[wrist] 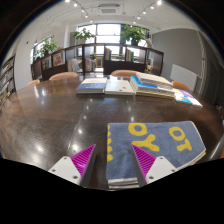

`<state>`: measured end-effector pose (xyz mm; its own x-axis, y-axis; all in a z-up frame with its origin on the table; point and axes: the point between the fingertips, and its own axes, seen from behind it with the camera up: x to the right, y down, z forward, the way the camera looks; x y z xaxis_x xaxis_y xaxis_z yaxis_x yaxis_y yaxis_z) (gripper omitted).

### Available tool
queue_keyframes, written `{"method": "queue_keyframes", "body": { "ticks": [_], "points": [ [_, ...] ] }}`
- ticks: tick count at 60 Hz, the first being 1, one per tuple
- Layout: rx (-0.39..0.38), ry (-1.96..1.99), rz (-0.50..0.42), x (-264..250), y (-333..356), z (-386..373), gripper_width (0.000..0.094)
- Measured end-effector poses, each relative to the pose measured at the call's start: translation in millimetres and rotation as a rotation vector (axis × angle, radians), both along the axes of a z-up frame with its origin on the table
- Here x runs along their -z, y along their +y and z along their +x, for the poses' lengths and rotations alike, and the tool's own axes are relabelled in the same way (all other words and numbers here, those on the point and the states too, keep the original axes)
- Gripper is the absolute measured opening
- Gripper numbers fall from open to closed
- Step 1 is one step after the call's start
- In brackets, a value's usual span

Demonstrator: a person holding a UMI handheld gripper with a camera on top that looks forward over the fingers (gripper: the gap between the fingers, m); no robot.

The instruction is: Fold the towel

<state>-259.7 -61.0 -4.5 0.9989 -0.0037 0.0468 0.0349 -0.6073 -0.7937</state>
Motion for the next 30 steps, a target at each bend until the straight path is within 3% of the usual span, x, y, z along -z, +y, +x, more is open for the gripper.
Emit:
{"method": "queue_keyframes", "body": {
  "ticks": [3, 10, 13, 24, 30],
  "points": [
    [0.011, -0.031, 0.014, 1.2, 4.9, 5.1, 0.0586],
    [0.079, -0.077, 0.028, 1.6, 4.2, 25.5, 0.019],
    [0.077, -0.091, 0.038, 1.5, 4.4, 29.5, 0.0107],
    [0.034, -0.054, -0.023, -3.6, 3.1, 29.0, 0.0054],
    [0.013, 0.003, 0.022, -39.1, 6.8, 37.0, 0.0053]
  ]
}}
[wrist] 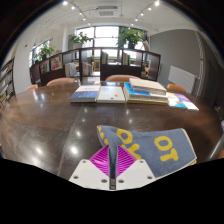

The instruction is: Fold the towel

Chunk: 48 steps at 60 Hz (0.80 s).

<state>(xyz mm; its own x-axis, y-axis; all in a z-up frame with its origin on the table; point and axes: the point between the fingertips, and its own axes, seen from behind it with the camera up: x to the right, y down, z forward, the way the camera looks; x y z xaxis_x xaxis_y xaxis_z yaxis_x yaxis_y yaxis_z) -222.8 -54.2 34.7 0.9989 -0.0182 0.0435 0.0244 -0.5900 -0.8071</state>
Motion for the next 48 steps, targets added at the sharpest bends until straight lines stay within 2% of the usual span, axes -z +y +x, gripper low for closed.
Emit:
{"method": "queue_keyframes", "body": {
  "ticks": [8, 16, 23, 28, 32, 40, 48],
  "points": [
    [0.01, 0.031, 0.076, -63.4, 0.7, 51.9, 0.0052],
    [0.016, 0.032, 0.108, -96.3, 3.6, 129.2, 0.0057],
    [0.029, 0.037, 0.095, -91.3, 8.0, 194.3, 0.0067],
    [0.049, 0.037, 0.041, -68.7, 3.1, 238.1, 0.0096],
    [0.071, 0.044, -0.003, -44.2, -1.4, 265.5, 0.0162],
    [0.134, -0.019, -0.083, -10.2, -19.3, 308.4, 0.0491],
    [0.124, 0.003, -0.054, -23.2, -33.6, 302.9, 0.0715]
  ]
}}
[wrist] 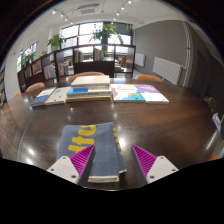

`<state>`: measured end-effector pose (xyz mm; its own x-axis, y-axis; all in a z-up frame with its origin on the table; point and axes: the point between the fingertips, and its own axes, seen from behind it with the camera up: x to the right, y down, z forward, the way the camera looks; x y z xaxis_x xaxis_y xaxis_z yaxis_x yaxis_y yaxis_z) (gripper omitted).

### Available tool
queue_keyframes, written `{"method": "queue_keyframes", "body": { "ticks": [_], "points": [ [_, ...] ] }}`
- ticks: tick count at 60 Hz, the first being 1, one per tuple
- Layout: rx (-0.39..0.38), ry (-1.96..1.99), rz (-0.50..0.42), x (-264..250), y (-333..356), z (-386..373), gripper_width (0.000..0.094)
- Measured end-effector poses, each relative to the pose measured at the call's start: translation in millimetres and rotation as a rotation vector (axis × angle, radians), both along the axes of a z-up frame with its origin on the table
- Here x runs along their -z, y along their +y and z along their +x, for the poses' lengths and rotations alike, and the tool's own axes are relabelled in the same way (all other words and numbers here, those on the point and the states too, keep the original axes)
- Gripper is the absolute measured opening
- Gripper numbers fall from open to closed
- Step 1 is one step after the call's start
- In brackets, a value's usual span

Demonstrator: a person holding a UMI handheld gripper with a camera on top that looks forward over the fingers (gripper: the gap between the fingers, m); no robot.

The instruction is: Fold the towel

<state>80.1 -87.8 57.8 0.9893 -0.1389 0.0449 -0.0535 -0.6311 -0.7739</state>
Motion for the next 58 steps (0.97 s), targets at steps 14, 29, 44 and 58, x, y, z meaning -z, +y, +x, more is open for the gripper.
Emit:
{"method": "queue_keyframes", "body": {
  "ticks": [14, 29, 44, 58],
  "points": [
    [-0.033, -0.009, 0.118, -92.2, -30.8, -37.2, 0.0755],
    [-0.05, -0.007, 0.22, -169.6, -91.7, -93.0, 0.0757],
    [-0.072, -0.022, 0.211, -169.4, -149.5, -143.0, 0.0764],
    [-0.096, -0.032, 0.194, -163.9, -177.6, -170.6, 0.0762]
  ]
}}
